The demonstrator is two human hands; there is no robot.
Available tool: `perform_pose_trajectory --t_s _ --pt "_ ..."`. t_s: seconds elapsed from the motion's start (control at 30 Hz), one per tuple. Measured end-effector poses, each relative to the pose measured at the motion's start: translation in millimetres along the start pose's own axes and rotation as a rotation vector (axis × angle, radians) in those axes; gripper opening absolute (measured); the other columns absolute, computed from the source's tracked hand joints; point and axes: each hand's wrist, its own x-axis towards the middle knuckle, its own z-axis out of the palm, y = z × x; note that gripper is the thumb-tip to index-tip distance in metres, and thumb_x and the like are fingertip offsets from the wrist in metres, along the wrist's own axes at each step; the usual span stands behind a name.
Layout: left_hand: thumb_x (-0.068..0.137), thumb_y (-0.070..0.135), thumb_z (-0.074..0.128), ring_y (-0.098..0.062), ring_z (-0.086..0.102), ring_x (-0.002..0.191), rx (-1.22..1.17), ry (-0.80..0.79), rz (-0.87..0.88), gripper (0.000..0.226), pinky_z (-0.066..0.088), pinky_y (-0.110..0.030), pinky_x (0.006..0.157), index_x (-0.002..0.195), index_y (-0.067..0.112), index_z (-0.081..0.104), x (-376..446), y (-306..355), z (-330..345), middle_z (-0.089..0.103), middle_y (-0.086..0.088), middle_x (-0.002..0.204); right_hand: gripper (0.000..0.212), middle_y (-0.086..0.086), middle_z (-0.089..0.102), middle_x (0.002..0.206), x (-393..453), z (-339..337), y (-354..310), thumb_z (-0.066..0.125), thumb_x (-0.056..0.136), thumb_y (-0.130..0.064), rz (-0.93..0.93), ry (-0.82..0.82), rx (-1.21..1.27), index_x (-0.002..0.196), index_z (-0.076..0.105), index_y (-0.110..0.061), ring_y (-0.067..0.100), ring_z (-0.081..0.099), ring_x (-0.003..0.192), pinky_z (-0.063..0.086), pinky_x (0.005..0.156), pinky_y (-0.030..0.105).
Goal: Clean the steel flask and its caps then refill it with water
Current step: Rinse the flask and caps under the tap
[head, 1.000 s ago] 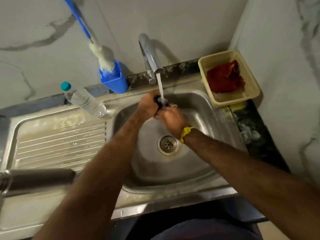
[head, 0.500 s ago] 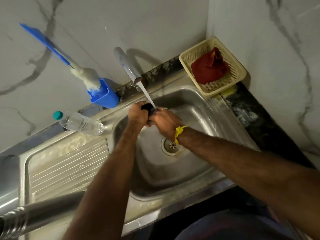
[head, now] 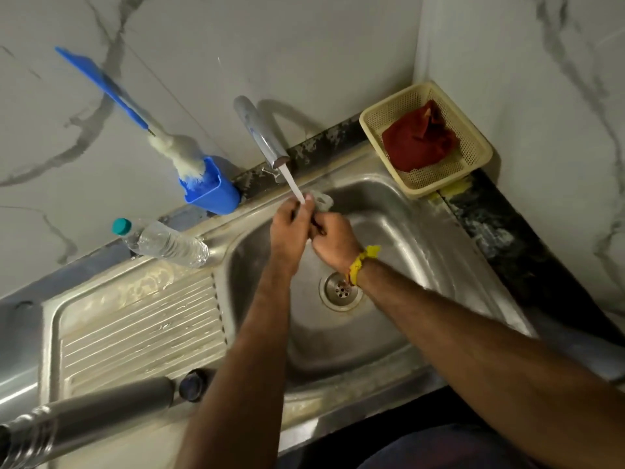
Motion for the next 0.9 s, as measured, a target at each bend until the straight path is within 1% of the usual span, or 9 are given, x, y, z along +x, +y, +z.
perform_pose_trajectory --t_s 0.07,0.13,0.27,0.4,0.5,0.63,0.73,0.8,0.9 --pt "0.102 0.035 0.057 -0.025 0.072 0.103 -0.016 -0.072 0.068 0.023 0.061 -0.041 0.087 0.115 0.019 0.069 -5 -17 0 0.074 -0.007 0.108 0.026 0.012 0.073 0.091 2 -5 -2 0.056 0.100 -0.021 0.255 0.011 0.371 0.102 0.073 -0.001 0.022 0.070 0.080 0.054 0.063 0.031" --pt "0.102 0.032 0.052 -0.023 0.072 0.100 0.038 -0.084 0.048 0.022 0.060 -0.040 0.083 0.113 0.020 0.068 0 -25 3 0.074 -0.005 0.106 0.030 0.013 0.074 0.089 2 -9 -3 0.057 0.099 -0.032 0.392 0.056 0.476 0.104 0.075 -0.008 0.020 0.071 0.071 0.056 0.056 0.028" --pt "0.091 0.024 0.047 -0.027 0.063 0.083 0.093 0.145 -0.111 0.020 0.050 -0.035 0.066 0.091 0.020 0.066 23 -19 7 0.067 -0.004 0.084 0.027 0.015 0.069 0.082 -4 4 0 0.054 0.101 -0.020 0.258 -0.012 0.275 0.092 0.069 0.000 0.021 0.066 0.067 0.054 0.056 0.030" --pt "0.103 0.036 0.054 -0.015 0.068 0.090 0.283 0.031 0.072 0.022 0.055 -0.026 0.077 0.110 0.020 0.068 10 -19 15 0.071 0.002 0.096 0.040 0.013 0.073 0.094 11 -16 2 0.046 0.103 -0.041 0.399 0.069 0.430 0.106 0.070 -0.010 0.026 0.072 0.081 0.059 0.059 0.032" --pt "0.104 0.025 0.048 -0.028 0.068 0.092 0.167 0.119 -0.068 0.021 0.053 -0.034 0.074 0.093 0.022 0.065 22 -14 10 0.067 0.001 0.087 0.031 0.017 0.072 0.100 10 -12 -4 0.051 0.103 -0.030 0.338 -0.094 0.303 0.114 0.068 -0.006 0.031 0.071 0.084 0.060 0.068 0.037" --pt "0.103 0.046 0.049 -0.020 0.070 0.094 0.243 0.002 -0.004 0.027 0.057 -0.036 0.081 0.107 0.026 0.066 21 -9 12 0.070 0.001 0.099 0.040 0.013 0.069 0.086 21 -15 -8 0.043 0.105 -0.039 0.577 0.031 0.686 0.106 0.066 -0.006 0.025 0.067 0.069 0.055 0.056 0.031" --pt "0.108 0.043 0.041 -0.013 0.072 0.083 0.061 -0.066 -0.089 0.037 0.056 -0.026 0.064 0.117 0.018 0.066 19 -12 6 0.072 -0.003 0.099 0.045 0.011 0.063 0.071 19 -22 -6 0.036 0.106 -0.042 0.724 -0.074 0.827 0.095 0.063 -0.007 0.018 0.056 0.052 0.043 0.046 0.026" --pt "0.110 0.041 0.036 -0.020 0.070 0.086 0.021 -0.022 -0.128 0.040 0.056 -0.029 0.066 0.107 0.016 0.067 22 -13 -1 0.071 -0.004 0.096 0.045 0.012 0.063 0.071 16 -18 -4 0.036 0.106 -0.043 0.716 -0.111 0.836 0.100 0.063 -0.007 0.017 0.055 0.049 0.043 0.044 0.025" --pt "0.103 0.054 0.045 -0.019 0.071 0.097 0.191 -0.112 0.018 0.041 0.059 -0.033 0.081 0.118 0.021 0.065 14 -19 1 0.071 -0.001 0.107 0.047 0.014 0.064 0.083 17 -15 -2 0.036 0.105 -0.045 0.714 -0.078 0.947 0.117 0.061 -0.007 0.017 0.059 0.049 0.045 0.043 0.024"
